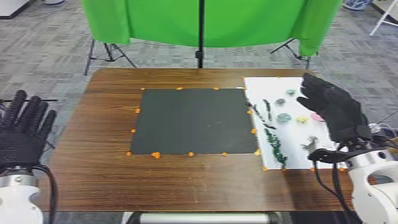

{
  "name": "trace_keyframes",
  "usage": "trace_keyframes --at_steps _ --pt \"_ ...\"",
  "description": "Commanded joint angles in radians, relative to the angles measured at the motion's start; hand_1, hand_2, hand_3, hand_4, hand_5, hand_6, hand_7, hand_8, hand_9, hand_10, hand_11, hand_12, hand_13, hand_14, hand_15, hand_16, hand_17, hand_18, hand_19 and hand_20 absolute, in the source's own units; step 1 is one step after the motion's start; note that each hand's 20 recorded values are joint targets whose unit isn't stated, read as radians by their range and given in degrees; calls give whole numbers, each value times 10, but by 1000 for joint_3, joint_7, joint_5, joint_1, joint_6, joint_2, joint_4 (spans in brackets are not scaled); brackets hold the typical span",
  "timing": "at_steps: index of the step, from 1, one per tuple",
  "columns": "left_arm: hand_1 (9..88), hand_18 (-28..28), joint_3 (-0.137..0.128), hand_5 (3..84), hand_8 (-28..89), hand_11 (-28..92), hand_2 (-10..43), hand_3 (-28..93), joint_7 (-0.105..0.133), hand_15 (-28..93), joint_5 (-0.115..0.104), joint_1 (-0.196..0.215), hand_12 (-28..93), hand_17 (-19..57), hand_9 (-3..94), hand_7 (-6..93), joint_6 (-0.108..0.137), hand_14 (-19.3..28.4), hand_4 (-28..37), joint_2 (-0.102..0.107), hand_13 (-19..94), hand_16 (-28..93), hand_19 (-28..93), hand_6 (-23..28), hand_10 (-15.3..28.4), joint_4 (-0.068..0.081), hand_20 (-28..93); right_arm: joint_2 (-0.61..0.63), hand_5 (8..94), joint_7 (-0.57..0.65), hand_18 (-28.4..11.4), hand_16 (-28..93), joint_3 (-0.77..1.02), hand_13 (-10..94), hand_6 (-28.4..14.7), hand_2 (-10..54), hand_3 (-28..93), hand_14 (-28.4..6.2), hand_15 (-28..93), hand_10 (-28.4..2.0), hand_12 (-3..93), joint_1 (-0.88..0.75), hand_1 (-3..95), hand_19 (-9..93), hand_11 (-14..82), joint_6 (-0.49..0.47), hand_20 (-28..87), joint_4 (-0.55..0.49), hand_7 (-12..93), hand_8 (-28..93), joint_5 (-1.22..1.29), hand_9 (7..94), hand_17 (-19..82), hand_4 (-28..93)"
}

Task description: Arrange flowers

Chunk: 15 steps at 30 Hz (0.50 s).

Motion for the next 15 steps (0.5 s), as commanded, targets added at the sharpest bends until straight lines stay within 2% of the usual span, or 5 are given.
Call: trace_keyframes --at_steps 1,6,9,12,15 --pt "165 83 33 370 -106 85 190 715 -33 57 9 -32 42 -22 331 83 -2 69 -283 13 231 -55 213 51 108 11 85 7 374 -10 -135 136 1 220 -40 43 822 -133 28 -145 93 -12 92 129 13 9 137 -10 71 -95 0 307 110 -283" --pt "165 83 38 370 -106 85 171 745 -23 56 8 -20 43 -23 330 83 -4 69 -283 14 231 -55 214 52 109 9 85 21 374 -14 -135 135 -5 221 -40 40 825 -133 29 -146 93 -17 100 131 14 22 137 -10 72 -95 8 308 110 -282" --pt "170 83 32 371 -107 85 165 754 -13 57 14 13 44 -23 330 82 -8 69 -283 11 232 -55 215 52 109 -6 85 45 381 -22 -140 145 -14 254 -43 10 819 -134 54 -145 96 -26 145 173 18 44 156 -10 79 -97 20 319 122 -281" --pt "176 83 35 371 -106 86 151 770 0 57 7 27 44 -23 330 83 4 69 -283 -2 232 -55 215 52 109 -17 85 70 416 -30 -165 238 -24 434 -55 -19 811 -116 186 -143 109 -35 214 484 40 67 263 -10 99 -110 34 397 137 -279" --pt "186 83 43 371 -106 86 144 775 -9 57 6 14 45 -23 329 83 -2 70 -283 11 233 -55 215 52 109 -12 85 85 475 -35 -175 231 -29 527 -44 -65 803 -115 447 -127 125 -41 277 648 87 81 318 -10 123 -123 42 495 167 -281"
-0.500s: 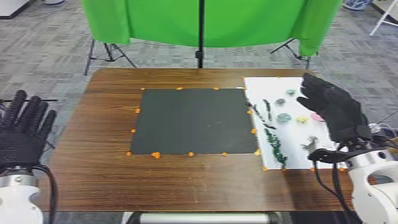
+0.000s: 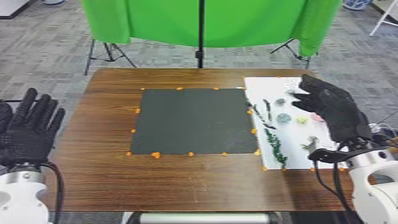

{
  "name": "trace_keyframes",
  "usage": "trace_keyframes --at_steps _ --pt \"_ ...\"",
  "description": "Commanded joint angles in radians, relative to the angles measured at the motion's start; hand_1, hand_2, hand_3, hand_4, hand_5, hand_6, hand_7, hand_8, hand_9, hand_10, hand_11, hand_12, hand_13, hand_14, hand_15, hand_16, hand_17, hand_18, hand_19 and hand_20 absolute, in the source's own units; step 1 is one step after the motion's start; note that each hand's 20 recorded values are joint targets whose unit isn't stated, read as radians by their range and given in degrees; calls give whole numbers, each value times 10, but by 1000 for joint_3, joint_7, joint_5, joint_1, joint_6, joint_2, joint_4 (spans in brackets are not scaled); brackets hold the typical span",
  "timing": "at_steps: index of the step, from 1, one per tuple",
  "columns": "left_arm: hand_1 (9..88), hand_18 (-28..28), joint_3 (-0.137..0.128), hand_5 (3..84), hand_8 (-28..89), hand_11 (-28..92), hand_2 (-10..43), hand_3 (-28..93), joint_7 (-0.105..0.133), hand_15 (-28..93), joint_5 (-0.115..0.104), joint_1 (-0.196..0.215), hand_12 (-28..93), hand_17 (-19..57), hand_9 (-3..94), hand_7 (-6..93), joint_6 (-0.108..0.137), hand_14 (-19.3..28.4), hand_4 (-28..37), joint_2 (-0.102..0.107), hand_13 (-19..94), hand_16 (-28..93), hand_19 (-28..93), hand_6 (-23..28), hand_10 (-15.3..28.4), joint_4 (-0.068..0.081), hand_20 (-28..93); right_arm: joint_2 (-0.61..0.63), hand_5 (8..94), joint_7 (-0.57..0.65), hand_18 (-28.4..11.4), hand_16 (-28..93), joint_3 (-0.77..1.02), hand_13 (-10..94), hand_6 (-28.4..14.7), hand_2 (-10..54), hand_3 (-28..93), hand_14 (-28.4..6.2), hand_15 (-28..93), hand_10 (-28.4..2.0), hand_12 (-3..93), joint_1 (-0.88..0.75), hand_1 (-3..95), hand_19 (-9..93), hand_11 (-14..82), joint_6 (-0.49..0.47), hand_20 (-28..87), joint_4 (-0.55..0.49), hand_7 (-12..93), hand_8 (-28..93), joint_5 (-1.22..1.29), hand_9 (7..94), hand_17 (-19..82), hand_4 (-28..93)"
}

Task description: Arrange flowers

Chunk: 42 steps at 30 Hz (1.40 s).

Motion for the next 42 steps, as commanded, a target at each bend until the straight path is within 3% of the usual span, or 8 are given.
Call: trace_keyframes --at_steps 1,4,5,13,17,22,30,42 --pt "190 84 11 371 -106 87 142 775 0 57 4 27 45 -23 330 83 -3 70 -283 2 233 -54 216 52 110 -9 85 58 497 -27 -180 225 -19 542 -38 -79 801 -116 487 -127 129 -32 290 670 98 58 329 -10 132 -128 29 520 176 -282" --pt "196 84 10 372 -105 89 138 778 4 58 2 36 46 -24 329 85 0 71 -283 12 234 -54 218 52 111 -10 86 60 519 -28 -190 219 -20 563 -40 -94 793 -121 537 -133 137 -33 302 697 121 60 344 -10 132 -130 30 553 190 -283" --pt "197 84 9 373 -106 89 137 779 -1 58 3 43 46 -24 329 85 -2 71 -283 6 234 -54 218 53 111 -11 86 140 533 398 -195 221 -173 567 -43 -95 791 -122 549 -139 142 2 306 701 134 338 346 -67 133 -128 -719 570 193 -283" --pt "205 85 9 376 -105 91 134 780 1 59 12 44 49 -25 327 87 -2 73 -283 -4 237 -51 223 55 112 -13 87 158 637 447 -216 236 -186 599 -35 -95 739 -125 597 -161 203 -35 293 738 267 231 369 -37 210 -132 -933 650 218 -283" --pt "206 86 10 379 -104 95 134 781 -6 61 10 48 51 -26 328 87 3 74 -283 -7 241 -50 226 56 113 -14 88 109 609 256 -185 213 -120 556 -31 -95 752 -119 450 -157 203 -65 279 630 258 278 305 -42 253 -152 -386 615 192 -283" --pt "208 87 17 381 -103 96 133 782 -5 65 13 43 52 -26 330 85 -5 76 -283 -4 249 -47 227 57 113 -15 88 167 511 267 -169 214 -221 467 -37 -95 782 -118 239 -151 162 -76 263 510 165 402 201 -10 185 -140 -927 527 155 -283" --pt "209 87 17 382 -103 98 131 783 -4 67 8 48 53 -26 329 87 2 78 -283 -4 253 -45 227 58 114 -17 88 275 633 338 -215 251 -307 560 -30 -95 687 -141 621 -162 251 -24 267 770 380 247 384 30 299 -148 -1158 630 231 -283" --pt "211 87 8 384 -101 104 131 784 -4 68 5 54 55 -26 332 91 16 80 -283 -4 258 -42 230 59 115 -20 89 385 676 346 -238 302 -421 596 -31 -95 502 -160 716 -166 304 19 322 840 491 32 459 54 458 -133 -1294 665 285 -283"
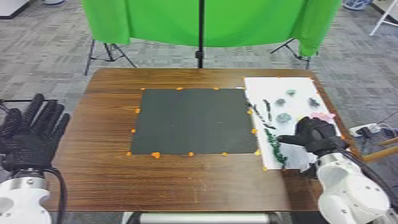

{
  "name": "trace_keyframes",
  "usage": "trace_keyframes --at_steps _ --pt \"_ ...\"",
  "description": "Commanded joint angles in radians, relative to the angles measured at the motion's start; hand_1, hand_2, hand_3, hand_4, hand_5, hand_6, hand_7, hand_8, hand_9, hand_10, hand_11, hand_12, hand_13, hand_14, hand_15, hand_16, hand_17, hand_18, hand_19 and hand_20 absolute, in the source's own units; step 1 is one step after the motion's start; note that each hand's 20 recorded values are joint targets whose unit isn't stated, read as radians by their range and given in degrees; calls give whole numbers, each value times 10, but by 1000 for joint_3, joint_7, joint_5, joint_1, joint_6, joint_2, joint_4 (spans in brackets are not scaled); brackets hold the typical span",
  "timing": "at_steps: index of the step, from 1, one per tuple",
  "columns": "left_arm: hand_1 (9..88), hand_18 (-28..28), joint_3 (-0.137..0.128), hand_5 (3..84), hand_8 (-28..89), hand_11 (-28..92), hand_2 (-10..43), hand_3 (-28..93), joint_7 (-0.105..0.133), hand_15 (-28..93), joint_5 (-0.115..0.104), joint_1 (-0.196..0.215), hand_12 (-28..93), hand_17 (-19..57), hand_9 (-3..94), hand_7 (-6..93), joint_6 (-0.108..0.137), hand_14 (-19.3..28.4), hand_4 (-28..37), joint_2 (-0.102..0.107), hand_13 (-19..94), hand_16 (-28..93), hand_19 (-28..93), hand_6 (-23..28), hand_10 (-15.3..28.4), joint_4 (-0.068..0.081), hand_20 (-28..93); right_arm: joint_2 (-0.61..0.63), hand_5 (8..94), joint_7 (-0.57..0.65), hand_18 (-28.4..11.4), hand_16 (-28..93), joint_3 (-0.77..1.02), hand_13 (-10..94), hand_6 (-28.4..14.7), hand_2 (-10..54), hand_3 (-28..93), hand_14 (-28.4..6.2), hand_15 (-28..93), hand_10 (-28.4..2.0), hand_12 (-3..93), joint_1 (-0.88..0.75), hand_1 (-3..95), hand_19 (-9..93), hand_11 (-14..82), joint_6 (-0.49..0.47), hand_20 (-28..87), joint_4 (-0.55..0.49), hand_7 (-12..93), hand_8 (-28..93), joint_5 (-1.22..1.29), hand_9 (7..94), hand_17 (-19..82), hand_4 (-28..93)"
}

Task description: Arrange flowers

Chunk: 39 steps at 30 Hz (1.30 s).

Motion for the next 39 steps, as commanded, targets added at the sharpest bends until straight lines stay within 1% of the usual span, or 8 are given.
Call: trace_keyframes --at_steps 1,3,11,15,18,23,33,39 --pt "211 88 -2 385 -101 104 131 784 -12 69 0 12 55 -26 332 91 15 81 -283 -5 258 -42 230 59 115 -1 89 55 679 -12 -239 303 -61 603 -31 -95 493 -158 714 -166 306 29 324 842 491 -126 460 13 460 -133 -2 666 287 -283" --pt "211 87 -2 385 -102 104 131 784 -12 69 3 10 56 -26 332 92 13 81 -283 -4 258 -41 230 59 115 -1 89 51 686 14 -241 305 -95 614 -29 -95 456 -156 712 -167 308 43 341 847 490 -153 463 11 461 -133 18 681 296 -283" --pt "212 90 1 386 -102 106 131 783 -25 69 0 -2 57 -27 333 93 21 83 -283 -2 259 -39 235 60 116 6 91 30 754 85 -243 284 -238 651 -33 -95 683 -151 648 -169 270 83 262 856 354 -127 444 70 294 -112 -87 754 310 -282" --pt "212 92 0 387 -102 109 132 783 -21 69 -5 1 59 -27 335 94 27 84 -283 -3 261 -39 237 60 116 4 93 13 766 118 -242 264 -285 676 -32 -95 728 -143 591 -163 249 105 377 857 311 -125 419 114 263 -92 -88 771 314 -277" --pt "215 96 -1 389 -101 113 130 785 -19 71 -19 1 61 -30 337 96 26 85 -283 -5 263 -37 243 62 118 4 95 -2 760 127 -244 268 -308 694 -37 -95 667 -132 573 -152 258 106 481 859 327 -136 395 140 283 87 -98 774 324 -280" --pt "216 100 0 391 -101 117 127 786 -20 75 -24 6 64 -33 343 97 22 91 -283 -6 269 -32 250 63 122 1 98 -25 762 152 -235 306 -313 713 -21 -95 689 -121 569 -128 439 90 546 864 207 -118 393 172 357 161 -35 831 352 -280" --pt "218 103 -21 393 -101 119 122 786 -8 75 -27 24 66 -35 347 96 19 95 -283 -6 275 -27 254 64 122 -2 98 -34 790 319 -243 400 -217 753 -11 -95 759 -104 501 -117 476 29 566 868 166 68 387 17 396 180 150 868 378 -273" --pt "219 103 -41 395 -101 119 121 786 12 75 -45 75 66 -35 347 96 30 95 -283 -29 277 -25 255 65 123 -23 98 -41 795 378 -257 403 -214 757 -11 -95 766 -109 509 -120 480 50 560 884 170 177 383 -69 389 192 185 870 387 -253"
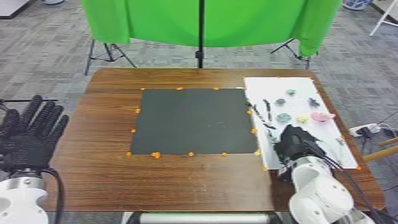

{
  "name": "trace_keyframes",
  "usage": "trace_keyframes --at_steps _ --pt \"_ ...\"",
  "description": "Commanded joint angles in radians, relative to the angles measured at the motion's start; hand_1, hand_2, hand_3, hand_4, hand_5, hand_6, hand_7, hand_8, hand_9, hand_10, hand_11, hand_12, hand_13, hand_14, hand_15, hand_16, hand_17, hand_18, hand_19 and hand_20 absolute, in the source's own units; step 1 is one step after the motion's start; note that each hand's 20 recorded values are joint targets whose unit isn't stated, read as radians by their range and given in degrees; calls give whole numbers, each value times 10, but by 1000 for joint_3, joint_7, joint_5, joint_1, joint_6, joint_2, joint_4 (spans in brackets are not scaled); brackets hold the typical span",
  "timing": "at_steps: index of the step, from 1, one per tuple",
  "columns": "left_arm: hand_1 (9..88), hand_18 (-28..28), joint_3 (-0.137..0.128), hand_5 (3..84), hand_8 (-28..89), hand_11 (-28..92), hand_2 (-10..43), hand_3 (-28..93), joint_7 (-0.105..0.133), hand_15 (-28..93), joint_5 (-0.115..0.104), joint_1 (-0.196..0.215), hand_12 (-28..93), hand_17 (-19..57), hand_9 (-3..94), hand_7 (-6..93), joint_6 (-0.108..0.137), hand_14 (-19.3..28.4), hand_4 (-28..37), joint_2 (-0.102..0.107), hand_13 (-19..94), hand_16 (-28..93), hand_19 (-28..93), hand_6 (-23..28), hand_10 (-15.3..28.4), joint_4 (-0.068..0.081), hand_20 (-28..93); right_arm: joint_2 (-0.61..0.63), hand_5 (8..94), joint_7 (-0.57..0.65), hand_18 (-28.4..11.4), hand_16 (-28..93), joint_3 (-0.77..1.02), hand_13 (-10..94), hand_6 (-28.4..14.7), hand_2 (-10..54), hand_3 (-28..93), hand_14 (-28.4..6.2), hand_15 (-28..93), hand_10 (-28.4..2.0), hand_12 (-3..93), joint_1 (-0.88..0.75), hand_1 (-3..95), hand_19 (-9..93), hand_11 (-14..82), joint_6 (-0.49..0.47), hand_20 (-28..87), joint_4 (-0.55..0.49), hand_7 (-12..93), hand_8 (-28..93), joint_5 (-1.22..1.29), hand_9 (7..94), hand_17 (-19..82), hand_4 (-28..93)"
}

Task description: Arrange flowers

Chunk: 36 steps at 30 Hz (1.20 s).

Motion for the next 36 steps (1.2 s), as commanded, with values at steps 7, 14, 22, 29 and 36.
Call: trace_keyframes --at_steps 7,14,22,29,36 --pt "216 104 -28 394 -101 119 121 787 15 75 -19 79 66 -35 348 94 -1 94 -283 -39 278 -25 255 65 123 -16 97 -95 800 61 -259 394 -28 758 -15 -95 759 -113 525 -124 480 37 560 895 178 164 371 -93 382 197 47 873 388 -235" --pt "206 104 -27 394 -101 116 116 791 29 75 -12 71 67 -35 348 94 -16 94 -283 -32 278 -25 254 63 122 -15 97 -167 800 21 -259 393 -117 754 -16 -95 752 -112 532 -124 486 161 561 900 182 171 365 -60 381 199 102 871 387 -227" --pt "205 105 -15 392 -101 114 116 791 37 75 -19 71 68 -34 349 94 -2 95 -283 -21 278 -25 252 61 122 -19 98 -288 798 38 -258 394 -276 750 -16 -95 755 -111 537 -123 486 382 559 902 186 159 361 46 386 198 215 868 385 -229" --pt "206 105 -6 393 -101 113 118 789 34 75 -19 50 69 -34 350 93 9 94 -283 2 278 -25 251 61 121 -14 98 -422 792 130 -256 389 -366 748 -16 -95 753 -109 565 -118 488 527 559 923 197 139 370 224 392 197 325 865 391 -226" --pt "213 104 7 394 -101 113 123 786 39 77 -22 50 69 -34 351 95 37 96 -283 17 280 -23 252 62 123 -18 99 -533 743 205 -252 369 -433 734 -17 -95 754 -113 619 -117 488 576 549 932 226 73 389 423 474 167 335 850 398 -209"
